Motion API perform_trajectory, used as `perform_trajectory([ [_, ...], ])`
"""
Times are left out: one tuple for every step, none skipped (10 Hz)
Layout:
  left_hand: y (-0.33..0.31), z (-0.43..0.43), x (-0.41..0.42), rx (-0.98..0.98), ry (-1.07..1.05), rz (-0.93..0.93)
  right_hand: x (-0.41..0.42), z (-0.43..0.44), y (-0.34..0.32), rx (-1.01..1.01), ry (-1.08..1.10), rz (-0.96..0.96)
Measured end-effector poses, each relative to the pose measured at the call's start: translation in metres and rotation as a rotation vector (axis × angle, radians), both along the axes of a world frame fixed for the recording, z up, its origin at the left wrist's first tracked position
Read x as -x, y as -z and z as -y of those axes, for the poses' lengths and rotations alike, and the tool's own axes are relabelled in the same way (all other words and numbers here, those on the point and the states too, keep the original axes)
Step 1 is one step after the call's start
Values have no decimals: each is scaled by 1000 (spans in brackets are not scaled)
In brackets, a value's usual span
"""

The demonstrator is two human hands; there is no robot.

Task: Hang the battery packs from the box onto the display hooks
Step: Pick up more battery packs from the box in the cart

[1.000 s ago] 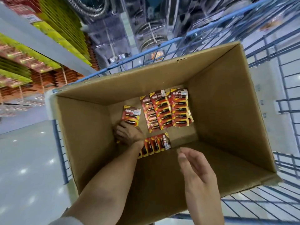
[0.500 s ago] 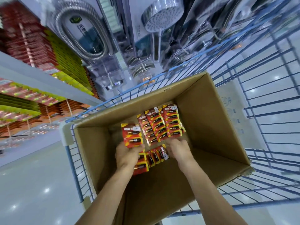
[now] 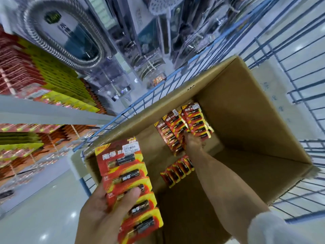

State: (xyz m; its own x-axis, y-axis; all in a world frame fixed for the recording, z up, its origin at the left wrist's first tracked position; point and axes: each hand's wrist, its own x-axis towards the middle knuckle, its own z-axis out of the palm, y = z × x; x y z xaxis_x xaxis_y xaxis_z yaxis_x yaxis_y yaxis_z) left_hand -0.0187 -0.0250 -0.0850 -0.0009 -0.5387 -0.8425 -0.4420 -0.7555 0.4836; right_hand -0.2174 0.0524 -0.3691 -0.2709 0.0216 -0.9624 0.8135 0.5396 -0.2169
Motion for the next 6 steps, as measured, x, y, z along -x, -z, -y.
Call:
perform_trajectory([
  [10,0,-3,10,24,-4,-13,7,3,-34,90,6],
  [13,0,-3,13,16,-15,-21,4,16,-79,146,23],
  [18,2,-9,12,-8,-9,-26,3,14,-20,229,145],
  [19,-1,-11,5,-42,-22,-31,0,-4,28,294,201],
  [8,-6,-12,18,-55,-72,-32,-5,-47,161,302,245],
  [-5,-10,-16,34,-72,-133,-34,-12,-85,207,255,234],
])
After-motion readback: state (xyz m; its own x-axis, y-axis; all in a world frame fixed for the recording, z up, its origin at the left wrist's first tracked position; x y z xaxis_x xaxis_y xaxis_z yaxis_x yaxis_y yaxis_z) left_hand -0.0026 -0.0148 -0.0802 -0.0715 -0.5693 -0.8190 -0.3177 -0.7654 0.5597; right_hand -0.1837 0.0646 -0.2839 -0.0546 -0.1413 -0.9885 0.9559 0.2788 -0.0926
